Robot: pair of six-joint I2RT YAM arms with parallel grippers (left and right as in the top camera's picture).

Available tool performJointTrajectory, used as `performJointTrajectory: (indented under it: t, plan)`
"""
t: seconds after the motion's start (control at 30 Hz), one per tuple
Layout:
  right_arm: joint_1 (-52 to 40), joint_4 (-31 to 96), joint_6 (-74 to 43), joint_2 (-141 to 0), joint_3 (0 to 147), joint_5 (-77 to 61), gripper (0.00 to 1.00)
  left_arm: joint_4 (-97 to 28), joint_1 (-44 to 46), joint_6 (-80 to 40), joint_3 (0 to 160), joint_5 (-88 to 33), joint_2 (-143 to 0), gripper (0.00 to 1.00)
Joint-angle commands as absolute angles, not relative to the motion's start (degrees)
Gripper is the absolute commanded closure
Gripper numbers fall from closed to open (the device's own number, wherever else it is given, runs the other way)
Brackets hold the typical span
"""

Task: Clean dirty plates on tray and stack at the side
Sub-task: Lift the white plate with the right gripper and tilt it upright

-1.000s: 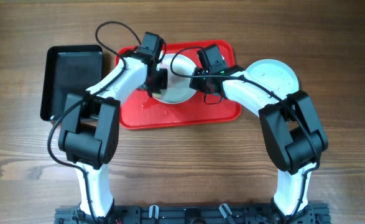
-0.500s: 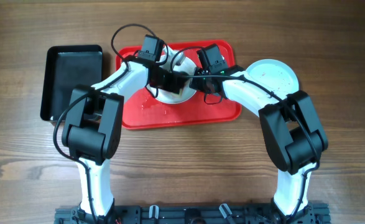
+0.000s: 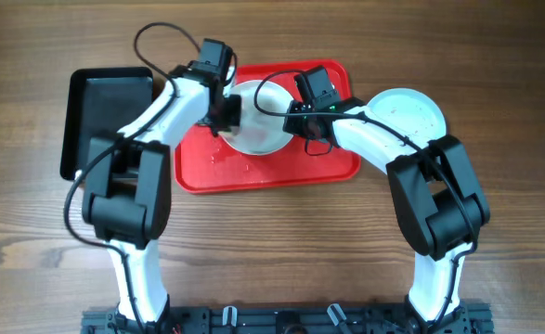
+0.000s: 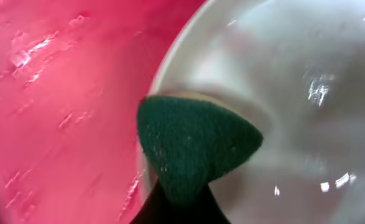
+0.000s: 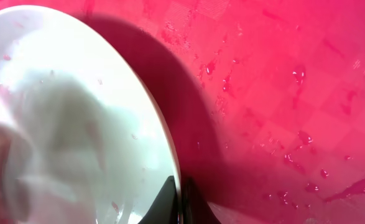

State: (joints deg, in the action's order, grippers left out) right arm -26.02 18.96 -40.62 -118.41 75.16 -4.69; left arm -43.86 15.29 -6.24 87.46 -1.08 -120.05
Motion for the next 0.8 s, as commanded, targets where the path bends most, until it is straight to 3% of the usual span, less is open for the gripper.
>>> performJointTrajectory:
  t: [0.0, 0.2, 0.37, 0.77]
  plan:
    - [-25.82, 20.36, -36.99, -120.03, 74.24, -7.16, 0.96, -47.99, 11.57, -9.91, 89.49, 3.01, -111.02, 0.96]
    - [-25.8, 24.91, -34.26, -116.2, 74.24, -6.83, 0.96, -50.46, 7.94, -9.91, 89.17, -3.25, -108.81, 0.96]
    - [-25.91, 31.51, -32.67, -109.86, 74.24, 1.17, 0.96, -48.88, 7.33, -10.33, 85.58, -6.66, -109.73, 0.96]
    - [-32.91, 40.42, -24.77, -95.44, 74.24, 38.02, 0.96, -42.98, 7.33, -14.22, 80.79, -7.05, -109.95, 0.96]
